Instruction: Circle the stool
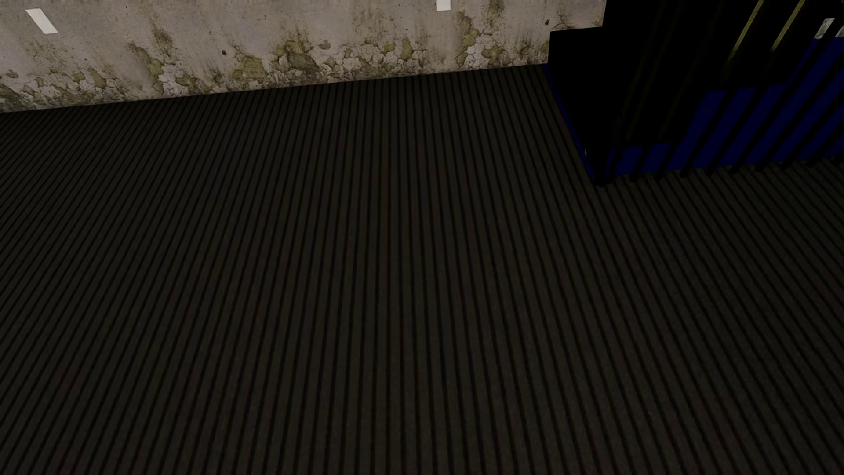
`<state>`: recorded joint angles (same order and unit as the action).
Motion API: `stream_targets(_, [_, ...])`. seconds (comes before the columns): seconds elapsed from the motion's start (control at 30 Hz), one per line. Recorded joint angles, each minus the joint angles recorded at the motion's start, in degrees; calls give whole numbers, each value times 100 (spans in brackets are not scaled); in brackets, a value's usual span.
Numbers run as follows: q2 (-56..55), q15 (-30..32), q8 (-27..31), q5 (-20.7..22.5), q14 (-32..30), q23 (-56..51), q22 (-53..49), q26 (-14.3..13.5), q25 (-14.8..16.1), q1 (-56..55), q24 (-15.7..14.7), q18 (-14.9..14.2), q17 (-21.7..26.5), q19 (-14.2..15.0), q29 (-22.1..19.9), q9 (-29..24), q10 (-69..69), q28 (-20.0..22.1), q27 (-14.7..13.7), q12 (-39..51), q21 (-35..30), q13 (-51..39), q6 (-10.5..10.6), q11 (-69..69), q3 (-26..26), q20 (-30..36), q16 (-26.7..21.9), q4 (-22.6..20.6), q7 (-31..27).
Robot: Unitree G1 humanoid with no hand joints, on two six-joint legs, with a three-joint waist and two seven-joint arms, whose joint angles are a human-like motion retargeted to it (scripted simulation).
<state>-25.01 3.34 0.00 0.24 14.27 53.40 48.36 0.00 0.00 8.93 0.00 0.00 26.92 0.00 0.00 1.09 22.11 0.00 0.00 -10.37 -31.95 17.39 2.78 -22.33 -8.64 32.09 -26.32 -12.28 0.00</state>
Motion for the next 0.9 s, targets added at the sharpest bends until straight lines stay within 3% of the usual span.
stream_targets(0.07, [156, -193, 0, 103, -1736, 334, 742, 0, 0, -366, 0, 0, 26, 0, 0, 81, 913, 0, 0, -95, -475, -63, 89, -425, 53, 576, 101, 317, 0])
stream_targets(0.1, [596, -434, 0, 161, -2536, 315, 890, 0, 0, -701, 0, 0, 71, 0, 0, -3, 1745, 0, 0, -222, -508, -4, 23, -364, 68, 775, 61, 496, 0])
stream_targets(0.17, [2017, -961, 0, 321, -3389, 4, 740, 0, 0, -1124, 0, 0, 261, 0, 0, -504, 3394, 0, 0, -462, -543, 218, -60, -91, 229, 874, -90, 702, 0])
stream_targets(0.2, [2550, -1181, 0, 368, -3521, 33, 671, 0, 0, -1385, 0, 0, 323, 0, 0, -660, 3770, 0, 0, -500, -512, 239, -124, 43, 467, 817, -108, 721, 0])
stream_targets(0.27, [3451, -495, 0, 343, -3407, 145, 399, 0, 0, -1805, 0, 0, 414, 0, 0, -849, 3214, 0, 0, -605, -380, 228, -333, 626, 965, 528, -156, 584, 0])
stream_targets(0.3, [3806, -830, 0, 347, -3243, 127, 214, 0, 0, -1993, 0, 0, 461, 0, 0, -884, 2455, 0, 0, -642, -270, 197, -414, 723, 1142, 371, -199, 473, 0])
stream_targets(0.37, [4327, -1284, 0, 376, -2748, -15, 47, 0, 0, -2032, 0, 0, 568, 0, 0, -889, 477, 0, 0, -634, 55, 124, -513, 834, 1399, 197, -197, 243, 0])
stream_targets(0.4, [4511, -1369, 0, 440, -1650, -66, 84, 0, 0, -1919, 0, 0, 618, 0, 0, -885, -401, 0, 0, -594, 193, 39, -504, 816, 1458, 218, -160, 112, 0])
stream_targets(0.47, [4824, -1079, 0, 635, -1377, -136, 254, 0, 0, -1686, 0, 0, 641, 0, 0, -827, -5, 0, 0, -575, 436, -168, -416, 755, 1469, 408, -104, 42, 0])
stream_targets(0.5, [4943, -1673, 0, 596, -2175, -214, 355, 0, 0, -1807, 0, 0, 595, 0, 0, -788, -1105, 0, 0, -601, 634, -192, -420, 233, 1523, 543, -105, 112, 0])
stream_targets(0.53, [4960, -1760, 0, 461, -2414, -298, 462, 0, 0, -1904, 0, 0, 500, 0, 0, -716, -879, 0, 0, -663, 778, -186, -511, -76, 1555, 642, -116, 122, 0])
stream_targets(0.6, [4500, -796, 0, 0, -4332, -363, 777, 0, 0, -2269, 0, 0, 226, 0, 0, -572, -34, 0, 0, -664, 770, -130, -735, -1490, 1448, 978, -209, 76, 0])
stream_targets(0.67, [3296, -13, 0, -554, -3786, -298, 915, 0, 0, -1958, 0, 0, 29, 0, 0, -561, 101, 0, 0, -457, 359, -121, -815, -3665, 1510, 1117, -294, -203, 0])
stream_targets(0.73, [1863, -805, 0, -573, -2699, -185, 838, 0, 0, -1682, 0, 0, -75, 0, 0, -505, 41, 0, 0, -220, -189, -208, -753, -5052, 1473, 803, -313, -255, 0])
stream_targets(0.77, [1392, -1085, 0, -476, -2227, -184, 728, 0, 0, -1429, 0, 0, -90, 0, 0, -487, -34, 0, 0, -145, -329, -171, -662, -5050, 1339, 583, -302, -270, 0])
stream_targets(0.83, [681, -1114, 0, -192, -1376, -283, 230, 0, 0, -1148, 0, 0, -83, 0, 0, -357, -34, 0, 0, -155, -325, 3, -514, -3761, 1050, 33, -279, -220, 0])
stream_targets(0.9, [542, -706, 0, 17, -695, -191, -195, 0, 0, -945, 0, 0, -110, 0, 0, -284, 96, 0, 0, -142, -236, 110, -451, -1416, 847, -194, -269, -188, 0])
